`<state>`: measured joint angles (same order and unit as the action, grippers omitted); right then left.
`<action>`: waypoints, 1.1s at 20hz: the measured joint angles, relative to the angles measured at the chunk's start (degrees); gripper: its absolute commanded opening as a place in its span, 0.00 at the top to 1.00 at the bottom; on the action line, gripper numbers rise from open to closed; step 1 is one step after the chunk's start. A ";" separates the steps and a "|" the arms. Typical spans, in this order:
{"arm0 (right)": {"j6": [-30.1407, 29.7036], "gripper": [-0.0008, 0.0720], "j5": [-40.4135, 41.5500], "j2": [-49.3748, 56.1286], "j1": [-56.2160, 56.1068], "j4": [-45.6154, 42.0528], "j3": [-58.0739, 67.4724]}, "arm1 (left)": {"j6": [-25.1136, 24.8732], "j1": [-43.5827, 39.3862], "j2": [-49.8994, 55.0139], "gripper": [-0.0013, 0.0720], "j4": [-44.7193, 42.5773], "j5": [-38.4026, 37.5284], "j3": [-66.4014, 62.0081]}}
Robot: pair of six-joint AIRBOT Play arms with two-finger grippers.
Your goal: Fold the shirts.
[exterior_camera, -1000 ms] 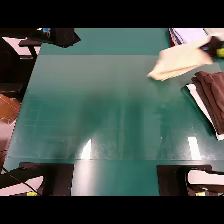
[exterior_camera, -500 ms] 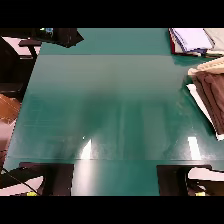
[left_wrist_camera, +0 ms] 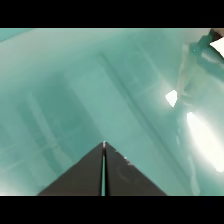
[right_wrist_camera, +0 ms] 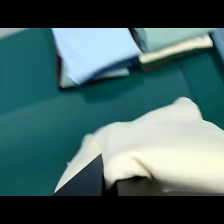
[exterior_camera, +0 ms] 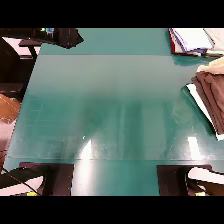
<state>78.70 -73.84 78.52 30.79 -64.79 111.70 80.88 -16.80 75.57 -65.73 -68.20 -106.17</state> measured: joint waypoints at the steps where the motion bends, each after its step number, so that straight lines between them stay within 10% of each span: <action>1: -0.15 0.97 -0.98 -1.46 0.02 -3.21 -1.75 | -0.31 0.00 0.02 0.95 -0.04 -0.70 0.00; 7: -0.37 0.95 -6.27 -7.80 3.93 -18.67 -15.08 | -2.78 0.00 0.00 0.95 -0.09 -3.96 0.00; 8: -0.37 0.75 -6.88 -8.48 5.22 -20.00 -17.53 | -2.89 0.00 0.00 0.95 -0.09 -4.50 0.00; 10: -0.37 0.00 -7.41 -9.64 8.02 -21.77 -21.97 | -3.08 0.00 0.00 0.95 -0.09 -5.07 0.00; 22: 0.50 0.03 -4.09 -14.23 -2.08 -2.84 -23.67 | -3.37 0.00 0.00 0.95 -0.33 -4.48 0.00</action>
<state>79.20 -77.93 64.29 28.71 -67.64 88.03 77.52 -16.80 75.57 -66.06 -72.69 -106.17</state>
